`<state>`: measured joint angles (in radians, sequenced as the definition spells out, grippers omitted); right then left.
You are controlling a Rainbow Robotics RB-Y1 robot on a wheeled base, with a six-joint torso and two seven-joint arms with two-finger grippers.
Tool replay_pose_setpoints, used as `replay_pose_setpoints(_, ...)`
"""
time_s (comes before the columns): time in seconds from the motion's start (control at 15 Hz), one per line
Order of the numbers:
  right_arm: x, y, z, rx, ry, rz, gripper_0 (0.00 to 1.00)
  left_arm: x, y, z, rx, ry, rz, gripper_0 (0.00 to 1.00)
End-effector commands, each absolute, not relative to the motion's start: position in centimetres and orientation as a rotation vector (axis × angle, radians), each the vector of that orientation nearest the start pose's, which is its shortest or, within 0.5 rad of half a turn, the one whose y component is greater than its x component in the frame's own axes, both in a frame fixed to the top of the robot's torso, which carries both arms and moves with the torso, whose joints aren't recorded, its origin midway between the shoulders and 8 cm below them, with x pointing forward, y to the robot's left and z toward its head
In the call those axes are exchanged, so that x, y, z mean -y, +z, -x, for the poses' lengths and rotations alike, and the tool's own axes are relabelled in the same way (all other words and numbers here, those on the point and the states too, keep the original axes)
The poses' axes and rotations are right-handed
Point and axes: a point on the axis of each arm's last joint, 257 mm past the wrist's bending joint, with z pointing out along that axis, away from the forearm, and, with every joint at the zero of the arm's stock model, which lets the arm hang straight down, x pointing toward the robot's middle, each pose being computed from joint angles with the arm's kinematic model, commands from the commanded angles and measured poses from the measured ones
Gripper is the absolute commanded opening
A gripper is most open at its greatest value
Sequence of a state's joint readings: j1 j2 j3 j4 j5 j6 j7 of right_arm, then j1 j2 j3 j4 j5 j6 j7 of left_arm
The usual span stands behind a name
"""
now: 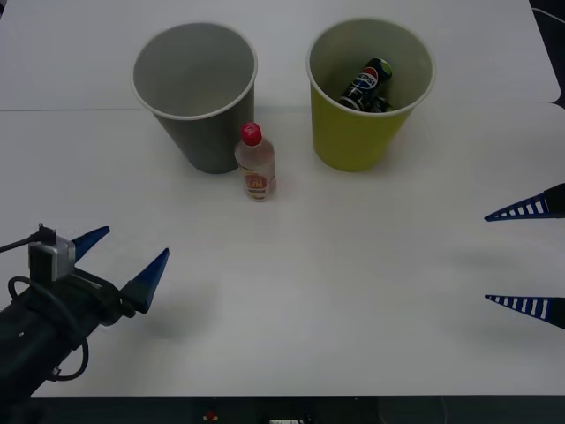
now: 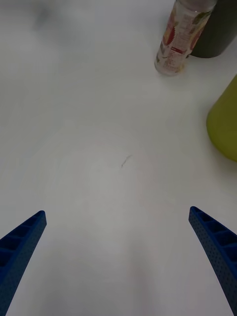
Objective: Put the can into the green bin and the plastic bottle into the gray bin
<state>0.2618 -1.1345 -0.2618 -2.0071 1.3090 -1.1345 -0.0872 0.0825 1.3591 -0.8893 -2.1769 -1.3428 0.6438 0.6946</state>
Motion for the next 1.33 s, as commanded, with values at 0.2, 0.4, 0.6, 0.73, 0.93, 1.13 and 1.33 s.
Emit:
replay_pose_setpoints(0.2, 28.6, -16.7, -34.1, -1.596, 0.209, 1.634, 1.0, -23.3, -23.7, -38.4, -1.641, -0.307, -0.266, 1.0)
replay_pose_setpoints(0.4, 28.6, -16.7, -34.1, -1.596, 0.209, 1.634, 1.0, -21.9, -24.6, -39.0, -1.597, -0.307, -0.246, 1.0)
replay_pose_setpoints(0.6, 28.6, -16.7, -34.1, -1.596, 0.209, 1.634, 1.0, -20.2, -25.0, -40.3, -1.559, -0.315, -0.248, 1.0)
replay_pose_setpoints(0.73, 28.6, -16.7, -34.1, -1.596, 0.209, 1.634, 1.0, -18.6, -25.2, -41.2, -1.545, -0.329, -0.22, 1.0)
replay_pose_setpoints(0.93, 28.6, -16.7, -34.1, -1.596, 0.209, 1.634, 1.0, -16.8, -25.5, -42.4, -1.536, -0.339, -0.179, 1.0)
replay_pose_setpoints(1.13, 28.6, -16.7, -34.1, -1.596, 0.209, 1.634, 1.0, -15.4, -26.3, -44.1, -1.526, -0.321, -0.144, 1.0)
replay_pose_setpoints(1.33, 28.6, -16.7, -34.1, -1.596, 0.209, 1.634, 1.0, -13.1, -26.9, -45.7, -1.522, -0.31, -0.099, 1.0)
